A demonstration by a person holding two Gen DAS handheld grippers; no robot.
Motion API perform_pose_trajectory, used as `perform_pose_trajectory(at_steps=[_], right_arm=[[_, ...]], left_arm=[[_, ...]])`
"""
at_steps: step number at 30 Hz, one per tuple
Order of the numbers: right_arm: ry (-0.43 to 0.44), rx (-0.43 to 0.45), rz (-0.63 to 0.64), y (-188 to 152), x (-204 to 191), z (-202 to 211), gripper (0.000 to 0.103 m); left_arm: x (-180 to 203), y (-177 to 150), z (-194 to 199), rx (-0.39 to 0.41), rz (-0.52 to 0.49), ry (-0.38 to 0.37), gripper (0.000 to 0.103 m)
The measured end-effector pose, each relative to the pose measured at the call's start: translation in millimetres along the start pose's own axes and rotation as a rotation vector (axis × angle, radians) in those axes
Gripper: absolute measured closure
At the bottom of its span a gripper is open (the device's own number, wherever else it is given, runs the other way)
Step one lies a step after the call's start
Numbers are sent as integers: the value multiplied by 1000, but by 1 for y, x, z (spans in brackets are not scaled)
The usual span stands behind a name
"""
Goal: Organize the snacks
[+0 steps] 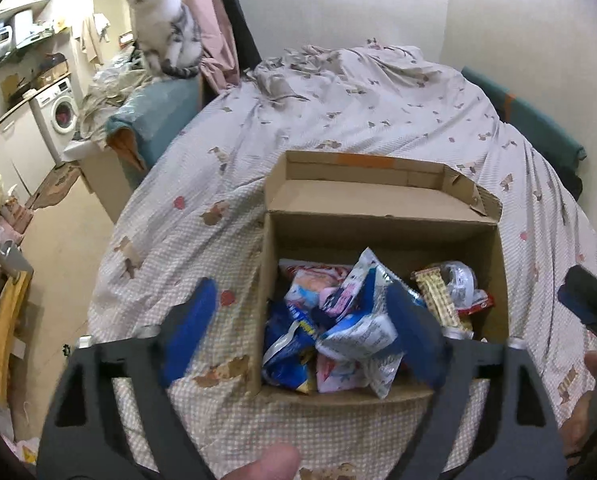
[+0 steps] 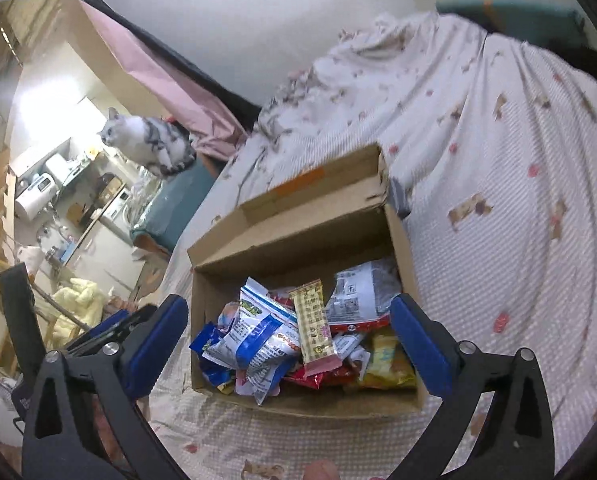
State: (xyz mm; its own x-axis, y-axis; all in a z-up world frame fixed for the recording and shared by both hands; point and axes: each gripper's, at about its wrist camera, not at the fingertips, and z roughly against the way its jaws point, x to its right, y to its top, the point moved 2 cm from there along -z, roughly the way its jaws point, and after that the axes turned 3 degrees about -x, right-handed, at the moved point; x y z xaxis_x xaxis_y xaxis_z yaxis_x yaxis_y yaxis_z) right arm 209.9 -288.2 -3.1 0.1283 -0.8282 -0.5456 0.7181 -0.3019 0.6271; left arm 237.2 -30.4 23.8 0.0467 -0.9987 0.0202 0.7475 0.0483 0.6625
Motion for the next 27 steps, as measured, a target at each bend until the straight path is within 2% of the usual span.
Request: perform_pose_trajectory(at_steps=[5, 9, 10, 12, 19, 21, 27], right_arm=[[-54, 36, 37, -10, -6, 18, 0], [-95, 38, 57, -23, -8, 28, 0], [-104, 41, 61, -27, -9, 31, 0], [-125, 48, 81, -36, -13, 37, 0], [-189, 18, 158, -70, -28, 48, 0], [-200, 5, 170, -79, -31, 48, 0], [-243, -23, 235, -104, -44, 46, 0]], left_arm=[[-11, -20, 16, 6, 8, -30, 7], [-14, -36, 29, 15, -12, -26, 6], [-15, -40, 32, 17, -16, -24, 1], [-18, -50, 40, 28, -14, -16, 0], [-27, -87, 65, 39, -2, -30, 0], [-28, -96, 70, 44, -15, -59, 0], [-33, -111, 77, 41, -8, -63, 0]])
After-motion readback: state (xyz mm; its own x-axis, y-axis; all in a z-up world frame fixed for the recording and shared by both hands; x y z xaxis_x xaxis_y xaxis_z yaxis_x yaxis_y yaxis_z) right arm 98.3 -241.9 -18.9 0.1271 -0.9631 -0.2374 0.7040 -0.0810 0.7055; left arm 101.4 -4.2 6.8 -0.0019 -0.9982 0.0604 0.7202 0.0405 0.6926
